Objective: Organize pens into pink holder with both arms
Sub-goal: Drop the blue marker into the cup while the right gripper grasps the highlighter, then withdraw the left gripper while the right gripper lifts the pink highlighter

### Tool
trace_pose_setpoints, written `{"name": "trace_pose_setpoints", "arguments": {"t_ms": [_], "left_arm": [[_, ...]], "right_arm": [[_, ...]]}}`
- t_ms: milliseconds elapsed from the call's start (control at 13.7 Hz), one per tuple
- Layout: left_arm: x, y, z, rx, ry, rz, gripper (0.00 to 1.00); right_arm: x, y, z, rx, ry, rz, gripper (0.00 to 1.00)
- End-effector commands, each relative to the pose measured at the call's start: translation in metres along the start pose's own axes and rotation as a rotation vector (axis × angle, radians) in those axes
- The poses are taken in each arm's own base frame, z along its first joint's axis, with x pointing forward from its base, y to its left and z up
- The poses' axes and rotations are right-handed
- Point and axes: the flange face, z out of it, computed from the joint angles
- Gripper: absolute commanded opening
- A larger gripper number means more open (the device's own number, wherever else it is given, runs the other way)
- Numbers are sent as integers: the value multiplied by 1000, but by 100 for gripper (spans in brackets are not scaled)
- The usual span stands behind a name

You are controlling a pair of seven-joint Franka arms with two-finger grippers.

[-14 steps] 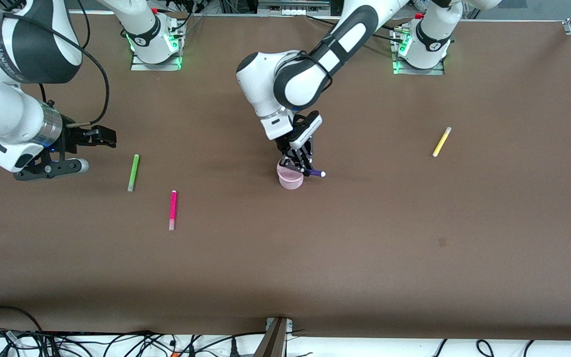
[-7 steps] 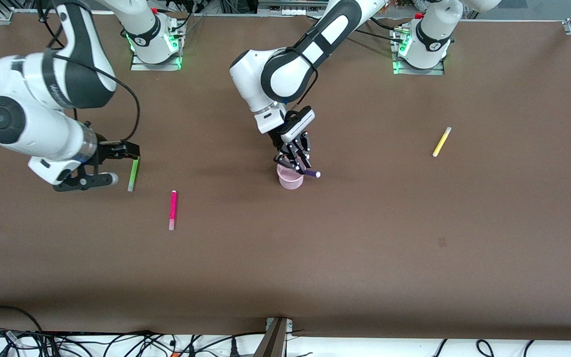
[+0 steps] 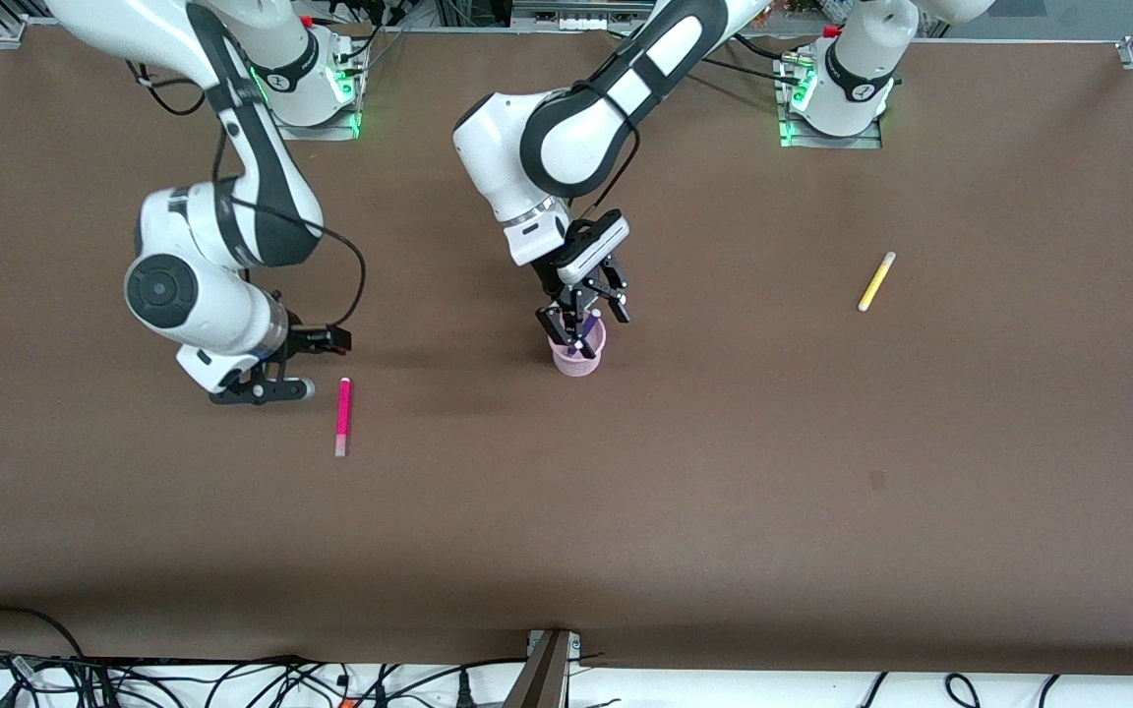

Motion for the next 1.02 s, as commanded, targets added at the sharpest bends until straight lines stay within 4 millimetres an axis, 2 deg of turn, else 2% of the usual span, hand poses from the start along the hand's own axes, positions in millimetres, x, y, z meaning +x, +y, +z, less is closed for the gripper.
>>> {"name": "trace_pose_setpoints", "arguments": {"t_ms": [0,219,364,437,729,874,947], "left_arm": [[83,11,-21,59,-134,84,98],[178,15,-25,80,-288,172,100],[244,12,-25,63,-397,225,100],[273,7,-22,52,-451,261,100],[380,-28,1,39,-598,450,100],[421,-51,17,18,-683,566,100],[435,-62,26,10,-719,627,100]], "right_arm": [[6,-1,36,11,48,30,99],[14,0,72,11,84,37,91],[19,0,87,12,113,40,83],[21,1,88,14,120,42,82],[20,1,95,11,112,41,56],[20,2,103,9,115,42,49],[19,2,106,7,109,41,45]]}}
